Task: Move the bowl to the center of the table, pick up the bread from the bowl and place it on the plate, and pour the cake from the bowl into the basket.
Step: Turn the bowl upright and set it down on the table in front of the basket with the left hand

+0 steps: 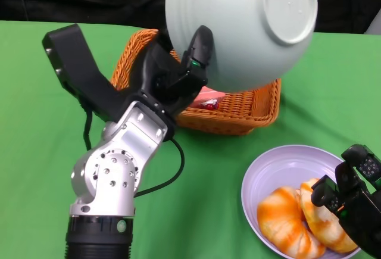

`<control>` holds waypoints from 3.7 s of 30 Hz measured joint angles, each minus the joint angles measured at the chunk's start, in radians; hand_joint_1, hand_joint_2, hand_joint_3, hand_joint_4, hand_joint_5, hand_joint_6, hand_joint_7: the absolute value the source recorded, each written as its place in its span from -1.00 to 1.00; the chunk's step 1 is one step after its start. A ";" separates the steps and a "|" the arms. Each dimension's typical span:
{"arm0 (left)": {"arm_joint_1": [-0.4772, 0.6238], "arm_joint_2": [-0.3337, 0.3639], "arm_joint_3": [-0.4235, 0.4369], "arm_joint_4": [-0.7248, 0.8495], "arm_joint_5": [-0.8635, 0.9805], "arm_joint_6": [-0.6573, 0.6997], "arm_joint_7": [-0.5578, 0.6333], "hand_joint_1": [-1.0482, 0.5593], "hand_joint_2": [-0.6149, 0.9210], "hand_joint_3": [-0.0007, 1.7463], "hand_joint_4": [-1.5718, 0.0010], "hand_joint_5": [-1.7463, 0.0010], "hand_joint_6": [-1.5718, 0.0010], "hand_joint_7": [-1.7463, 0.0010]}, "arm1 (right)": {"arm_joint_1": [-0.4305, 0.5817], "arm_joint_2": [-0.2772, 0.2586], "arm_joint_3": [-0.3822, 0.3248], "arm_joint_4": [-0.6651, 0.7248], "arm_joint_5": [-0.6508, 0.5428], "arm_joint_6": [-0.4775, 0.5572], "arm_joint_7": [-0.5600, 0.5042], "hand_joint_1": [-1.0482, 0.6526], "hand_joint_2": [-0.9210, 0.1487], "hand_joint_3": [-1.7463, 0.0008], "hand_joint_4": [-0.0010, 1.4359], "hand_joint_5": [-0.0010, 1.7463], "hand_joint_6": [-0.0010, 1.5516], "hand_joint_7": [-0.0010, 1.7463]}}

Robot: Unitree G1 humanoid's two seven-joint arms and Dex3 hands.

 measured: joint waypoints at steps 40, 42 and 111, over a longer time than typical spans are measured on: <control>0.381 0.740 -0.149 -0.179 1.377 -1.424 -0.190 -0.03 0.67 -0.60 -0.21 -1.00 0.01 -1.00 | 0.000 -0.003 0.007 0.001 0.002 0.000 -0.003 0.03 -0.60 -0.20 0.17 1.00 -0.23 1.00; 0.412 0.769 -0.098 -0.180 1.447 -1.496 -0.151 0.08 0.63 -0.63 -0.22 -1.00 0.01 -1.00 | 0.000 -0.002 0.009 -0.001 0.002 0.000 -0.007 0.03 -0.60 -0.20 0.17 1.00 -0.24 1.00; 0.493 0.938 -0.465 0.087 2.007 -1.093 0.600 -0.07 0.82 -0.99 -0.11 -0.97 -0.28 -0.19 | 0.002 -0.015 -0.005 -0.014 0.039 0.017 -0.024 0.03 -0.58 -0.18 0.17 1.00 -0.22 0.97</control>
